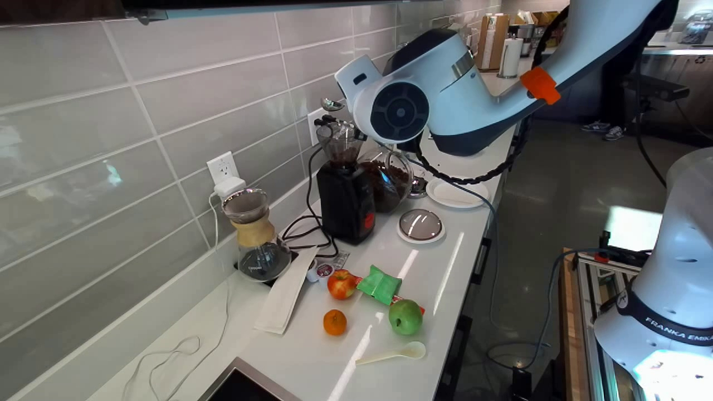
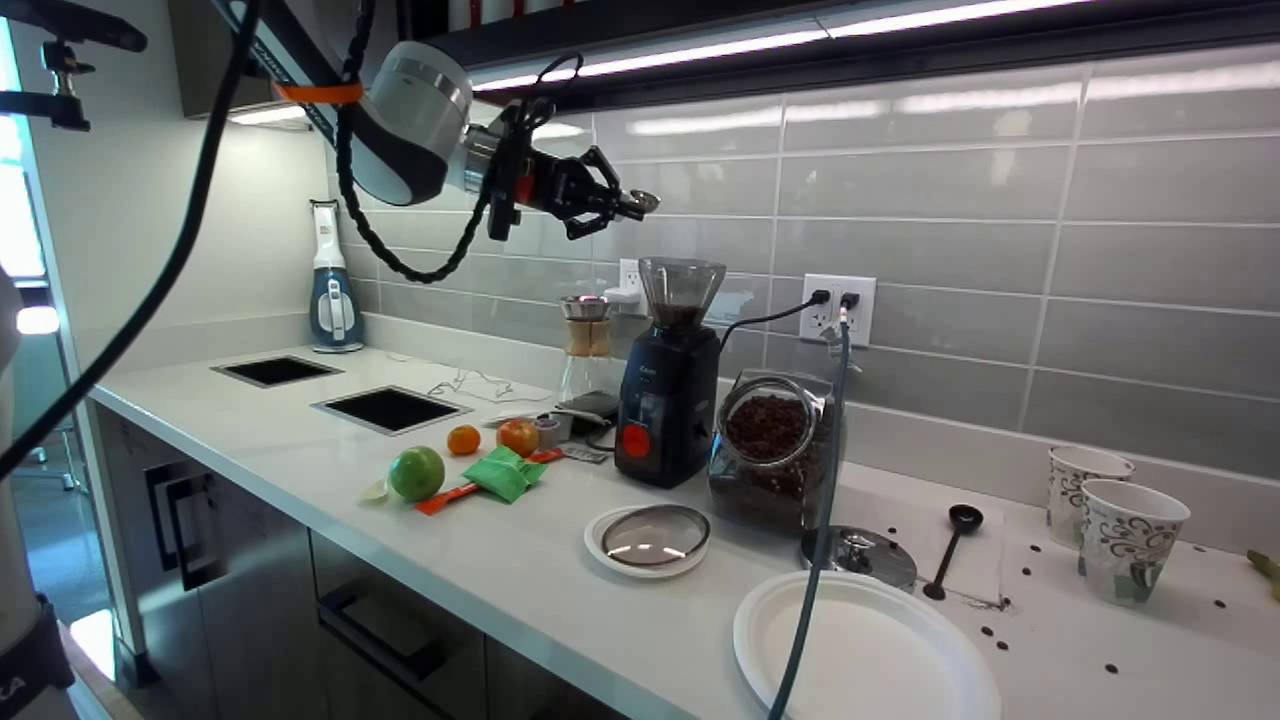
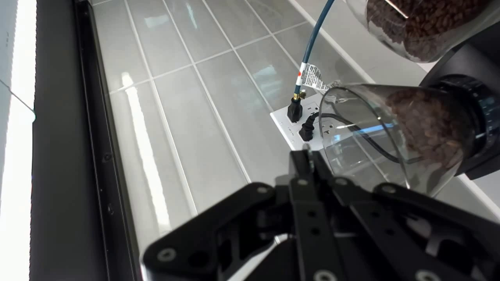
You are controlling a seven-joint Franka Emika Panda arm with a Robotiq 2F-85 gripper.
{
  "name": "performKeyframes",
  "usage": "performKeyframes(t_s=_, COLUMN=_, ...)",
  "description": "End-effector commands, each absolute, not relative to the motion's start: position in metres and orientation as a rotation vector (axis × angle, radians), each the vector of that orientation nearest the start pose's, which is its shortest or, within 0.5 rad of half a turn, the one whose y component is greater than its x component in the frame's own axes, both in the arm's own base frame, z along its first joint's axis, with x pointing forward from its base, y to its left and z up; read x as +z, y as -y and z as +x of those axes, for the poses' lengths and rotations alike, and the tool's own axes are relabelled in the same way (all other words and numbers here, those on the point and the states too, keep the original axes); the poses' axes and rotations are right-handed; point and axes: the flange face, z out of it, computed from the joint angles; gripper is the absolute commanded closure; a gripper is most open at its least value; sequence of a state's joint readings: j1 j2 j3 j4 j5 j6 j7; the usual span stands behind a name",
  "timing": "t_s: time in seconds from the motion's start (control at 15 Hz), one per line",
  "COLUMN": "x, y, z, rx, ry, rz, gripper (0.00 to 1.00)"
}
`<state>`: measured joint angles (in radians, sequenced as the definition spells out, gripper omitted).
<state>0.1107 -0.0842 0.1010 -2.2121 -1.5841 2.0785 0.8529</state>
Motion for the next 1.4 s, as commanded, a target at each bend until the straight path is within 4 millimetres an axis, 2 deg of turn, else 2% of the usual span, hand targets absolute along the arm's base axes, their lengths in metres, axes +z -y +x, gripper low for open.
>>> performKeyframes(t_s=0.0, x=0.464, y=-0.058, z=0.531, rx=0.740, ry=-0.273, rz=1.922, gripper=0.99)
performKeyframes(t_s=0.73, x=0.481, y=-0.033, z=0.535, rx=0.806, ry=-0.205, rz=2.135, gripper=0.99)
performKeyframes(t_s=1.33, x=0.486, y=-0.025, z=0.536, rx=0.801, ry=-0.192, rz=2.239, gripper=0.99)
